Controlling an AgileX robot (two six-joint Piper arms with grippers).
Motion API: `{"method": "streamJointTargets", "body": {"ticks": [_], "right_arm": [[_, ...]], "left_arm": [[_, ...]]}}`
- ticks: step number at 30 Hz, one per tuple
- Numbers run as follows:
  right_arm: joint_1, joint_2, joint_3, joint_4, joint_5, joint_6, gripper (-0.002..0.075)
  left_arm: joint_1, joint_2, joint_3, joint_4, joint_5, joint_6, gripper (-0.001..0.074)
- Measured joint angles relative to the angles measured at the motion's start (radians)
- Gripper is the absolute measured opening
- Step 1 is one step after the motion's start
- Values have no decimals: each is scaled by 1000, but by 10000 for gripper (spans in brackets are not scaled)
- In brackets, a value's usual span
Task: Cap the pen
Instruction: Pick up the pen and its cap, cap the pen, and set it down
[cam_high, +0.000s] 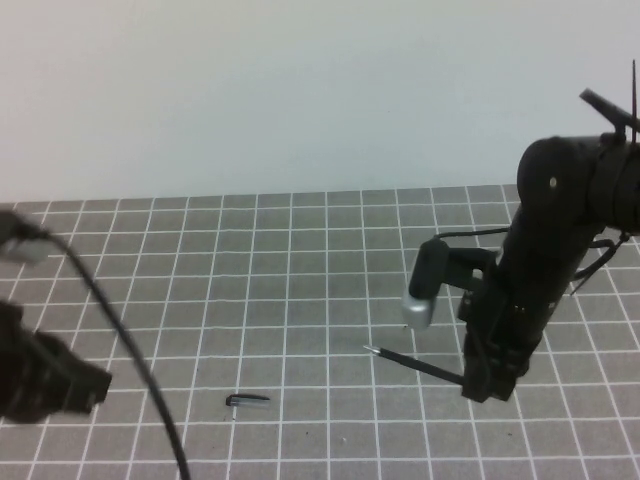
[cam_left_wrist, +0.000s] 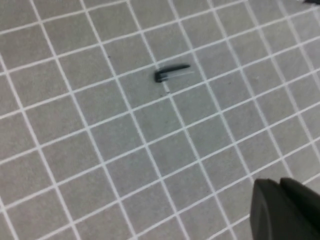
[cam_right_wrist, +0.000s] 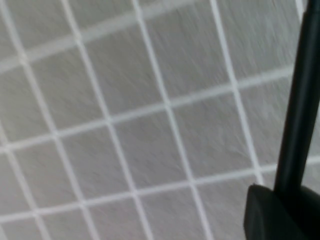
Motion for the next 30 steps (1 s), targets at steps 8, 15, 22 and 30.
{"method": "streamJointTargets", "body": {"ticks": [8, 15, 22, 30], "right_arm": [[0, -2, -7, 55, 119, 126, -3], [0, -2, -7, -32, 119, 254, -3], [-2, -2, -7, -95, 133, 305, -3], [-2, 2, -7, -125, 106, 309, -3]], "left_arm": [[-13, 320, -192, -76, 23, 193, 84], [-181, 505, -289, 112, -37, 281, 160], [-356, 554, -295, 373, -233, 359, 172], [-397, 626, -295, 398, -231, 534, 358]]}}
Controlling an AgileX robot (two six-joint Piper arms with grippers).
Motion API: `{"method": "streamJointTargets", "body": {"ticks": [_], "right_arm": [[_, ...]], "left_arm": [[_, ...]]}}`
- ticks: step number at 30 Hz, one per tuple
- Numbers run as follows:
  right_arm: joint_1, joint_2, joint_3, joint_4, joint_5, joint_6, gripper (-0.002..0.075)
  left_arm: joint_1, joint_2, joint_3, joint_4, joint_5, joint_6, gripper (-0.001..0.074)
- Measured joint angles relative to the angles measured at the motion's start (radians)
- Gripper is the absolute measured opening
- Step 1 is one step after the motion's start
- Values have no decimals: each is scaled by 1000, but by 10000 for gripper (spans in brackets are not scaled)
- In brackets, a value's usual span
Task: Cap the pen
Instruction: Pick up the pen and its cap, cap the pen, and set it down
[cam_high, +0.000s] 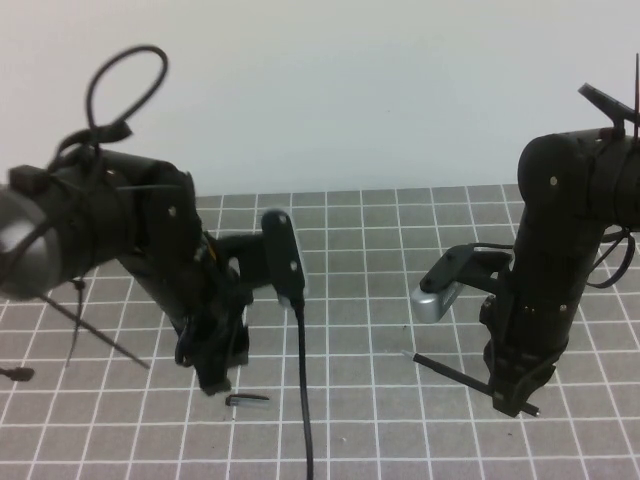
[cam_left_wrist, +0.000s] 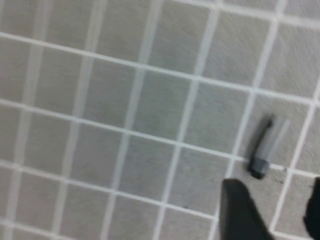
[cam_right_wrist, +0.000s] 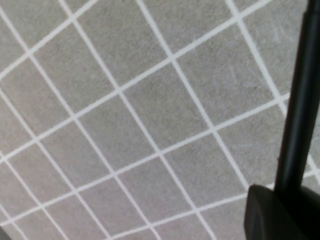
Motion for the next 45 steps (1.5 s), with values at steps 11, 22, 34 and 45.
{"method": "streamJointTargets", "body": {"ticks": [11, 22, 34, 45], "right_arm": [[-59, 0, 0, -39, 47, 6, -3], [-79, 0, 0, -20, 58, 5, -3], [-79, 0, 0, -2, 88, 6, -3], [-79, -7, 0, 10, 126, 16, -3]], "left_arm": [[-2, 112, 0, -36, 19, 91, 449], [-2, 206, 0, -41, 11, 166, 396], [-2, 216, 0, -36, 12, 151, 2], [-2, 69, -12, -7, 6, 159, 1]]}}
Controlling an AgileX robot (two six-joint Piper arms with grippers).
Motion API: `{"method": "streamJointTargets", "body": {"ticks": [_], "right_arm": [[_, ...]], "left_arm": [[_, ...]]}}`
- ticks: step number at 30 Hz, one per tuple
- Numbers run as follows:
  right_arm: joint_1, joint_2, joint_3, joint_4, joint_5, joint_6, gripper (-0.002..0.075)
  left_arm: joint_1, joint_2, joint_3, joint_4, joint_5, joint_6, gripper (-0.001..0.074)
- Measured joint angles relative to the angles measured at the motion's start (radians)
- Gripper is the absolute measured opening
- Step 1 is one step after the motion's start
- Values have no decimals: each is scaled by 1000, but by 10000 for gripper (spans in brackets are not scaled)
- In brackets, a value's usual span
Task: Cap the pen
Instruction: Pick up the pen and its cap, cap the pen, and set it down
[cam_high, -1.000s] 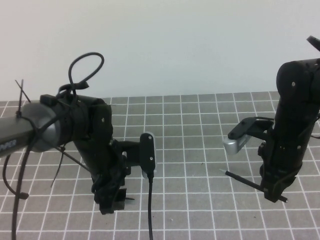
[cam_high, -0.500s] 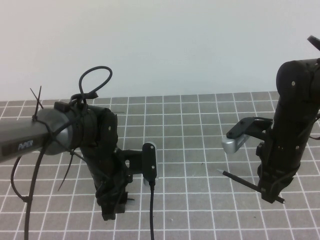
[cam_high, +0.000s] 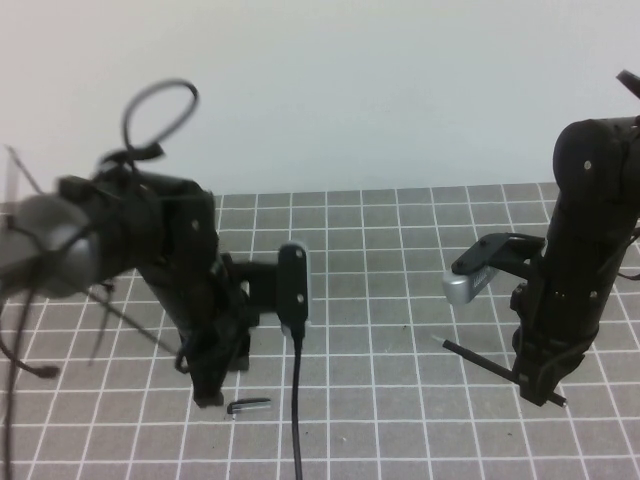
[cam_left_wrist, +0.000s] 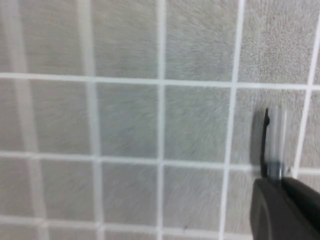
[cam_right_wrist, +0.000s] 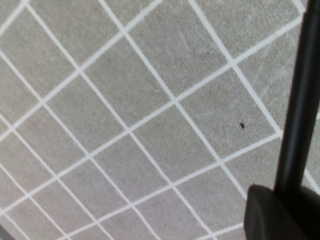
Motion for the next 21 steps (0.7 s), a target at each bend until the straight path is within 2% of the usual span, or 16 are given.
{"method": "streamJointTargets", "body": {"ticks": [5, 7, 9, 12, 14, 15, 17, 21], "right_arm": [[0, -2, -11, 12, 0, 2, -3], [0, -2, -11, 21, 0, 7, -3], [0, -2, -11, 21, 0, 17, -3], [0, -2, -11, 17, 0, 16, -3], [0, -2, -11, 15, 0, 16, -3], [0, -2, -11, 15, 0, 16, -3], [0, -2, -11, 15, 0, 16, -3], [0, -2, -11, 13, 0, 16, -3]], "left_arm": [[0, -11, 0, -34, 2, -8, 7], [0, 8, 0, -60, 1, -6, 49], [0, 33, 0, -68, 7, -4, 144], [0, 64, 0, -56, 4, -14, 384], [0, 84, 0, -56, -11, -33, 503], [0, 91, 0, -56, -10, -31, 519], [0, 109, 0, -54, -8, -34, 499], [-2, 143, 2, -52, -8, -36, 387]]}}
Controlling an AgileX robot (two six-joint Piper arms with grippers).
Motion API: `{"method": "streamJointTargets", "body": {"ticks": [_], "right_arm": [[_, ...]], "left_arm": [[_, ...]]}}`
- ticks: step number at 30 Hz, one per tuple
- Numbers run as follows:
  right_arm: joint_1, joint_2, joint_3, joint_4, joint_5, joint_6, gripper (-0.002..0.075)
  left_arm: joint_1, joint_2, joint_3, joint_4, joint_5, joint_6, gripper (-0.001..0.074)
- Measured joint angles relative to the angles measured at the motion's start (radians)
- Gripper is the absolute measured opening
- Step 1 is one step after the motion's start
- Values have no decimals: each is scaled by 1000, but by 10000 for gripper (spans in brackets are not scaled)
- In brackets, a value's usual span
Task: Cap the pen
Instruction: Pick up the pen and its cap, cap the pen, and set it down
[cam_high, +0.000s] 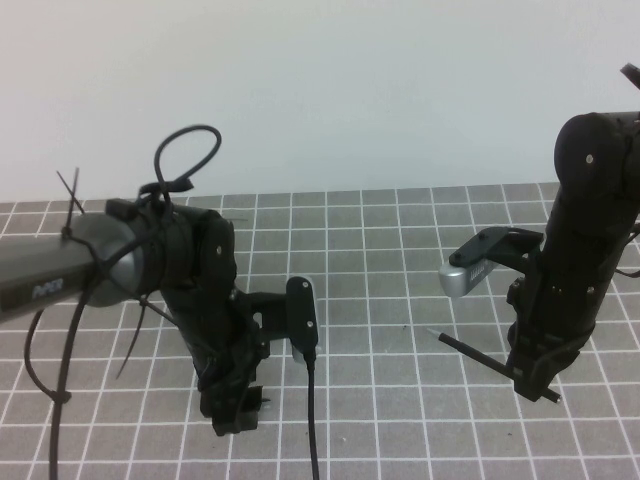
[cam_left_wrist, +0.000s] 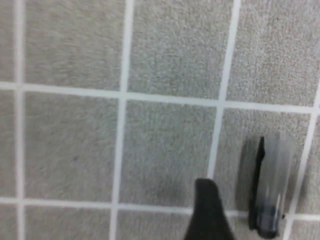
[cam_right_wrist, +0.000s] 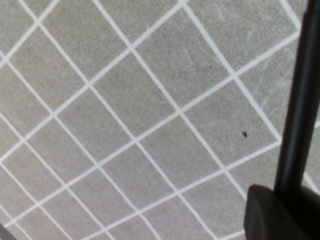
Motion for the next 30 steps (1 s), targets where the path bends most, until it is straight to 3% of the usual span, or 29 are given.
{"method": "streamJointTargets", "body": {"ticks": [5, 15, 21, 30], "right_arm": [[0, 0, 0, 0, 0, 0, -3], [0, 0, -5, 9, 0, 0, -3], [0, 0, -5, 9, 0, 0, -3], [0, 0, -5, 9, -2, -5, -3]], "left_arm": [[0, 11, 0, 0, 6, 3, 245], [0, 46, 0, 17, 5, -15, 229], [0, 44, 0, 16, 38, -13, 3], [0, 14, 0, 36, 53, -15, 1]]}}
